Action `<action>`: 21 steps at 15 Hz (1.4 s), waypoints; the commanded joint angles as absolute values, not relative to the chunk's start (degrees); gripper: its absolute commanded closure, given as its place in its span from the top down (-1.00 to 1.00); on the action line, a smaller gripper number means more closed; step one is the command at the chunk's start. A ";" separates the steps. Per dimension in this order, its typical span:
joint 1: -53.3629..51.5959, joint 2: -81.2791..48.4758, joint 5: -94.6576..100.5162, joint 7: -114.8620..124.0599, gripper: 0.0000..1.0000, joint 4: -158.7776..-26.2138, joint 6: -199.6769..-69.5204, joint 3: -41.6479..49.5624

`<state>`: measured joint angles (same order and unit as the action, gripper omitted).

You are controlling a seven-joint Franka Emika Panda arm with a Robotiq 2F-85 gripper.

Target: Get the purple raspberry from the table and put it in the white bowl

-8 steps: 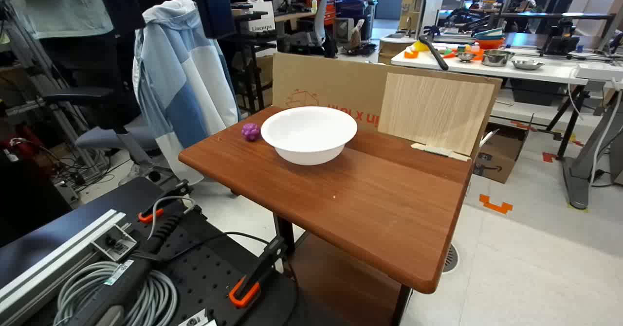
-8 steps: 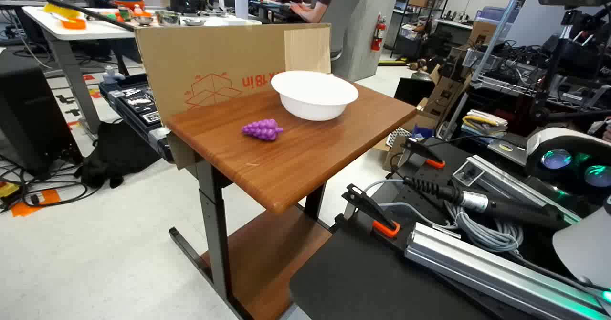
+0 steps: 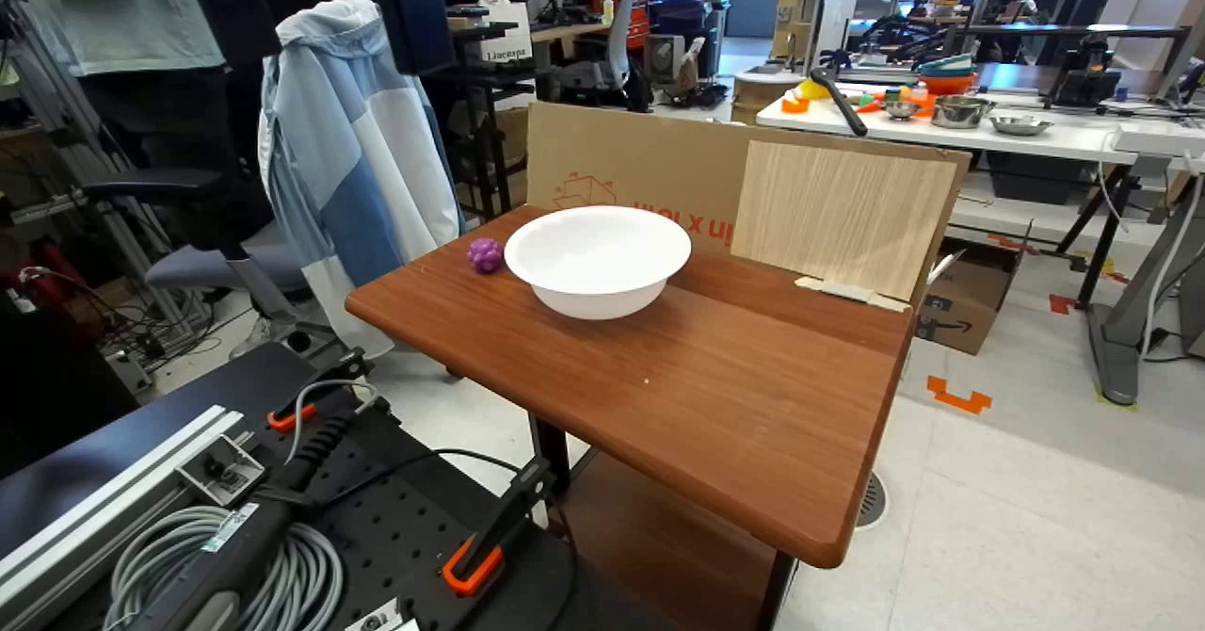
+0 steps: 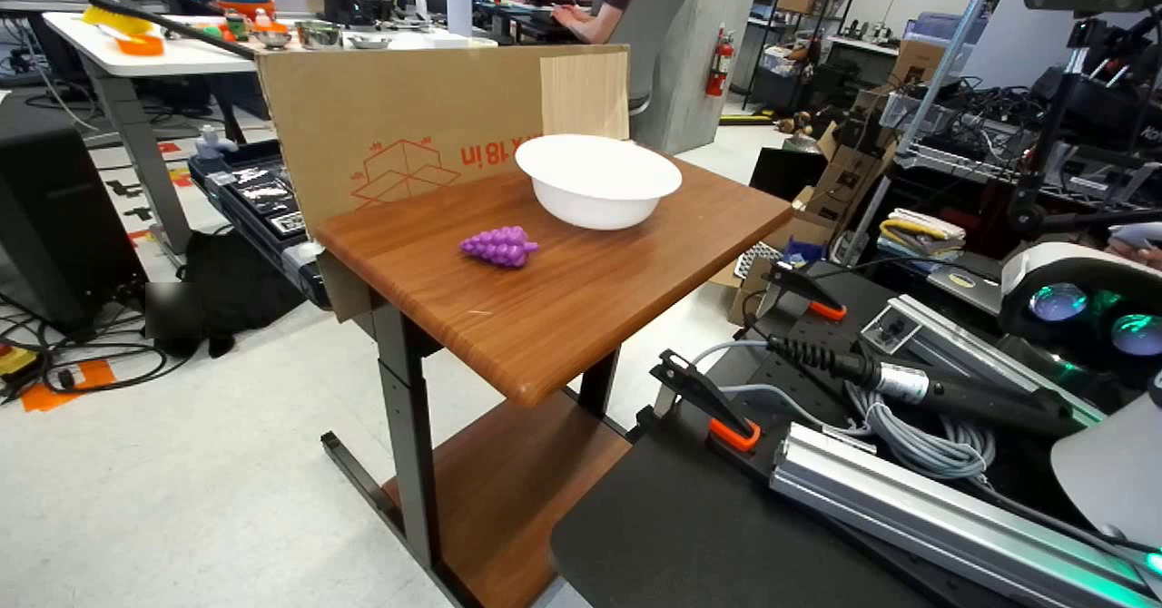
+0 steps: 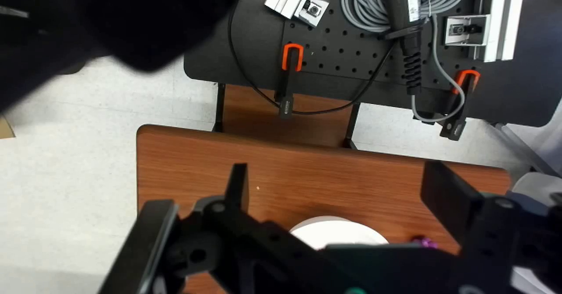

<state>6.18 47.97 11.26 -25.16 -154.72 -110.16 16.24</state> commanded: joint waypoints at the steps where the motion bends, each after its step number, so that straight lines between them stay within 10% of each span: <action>1: 6.14 47.96 11.24 -25.12 1.00 -154.62 -110.03 16.23; 21: -5.33 -2.45 10.05 -8.65 1.00 -128.45 -132.87 -2.87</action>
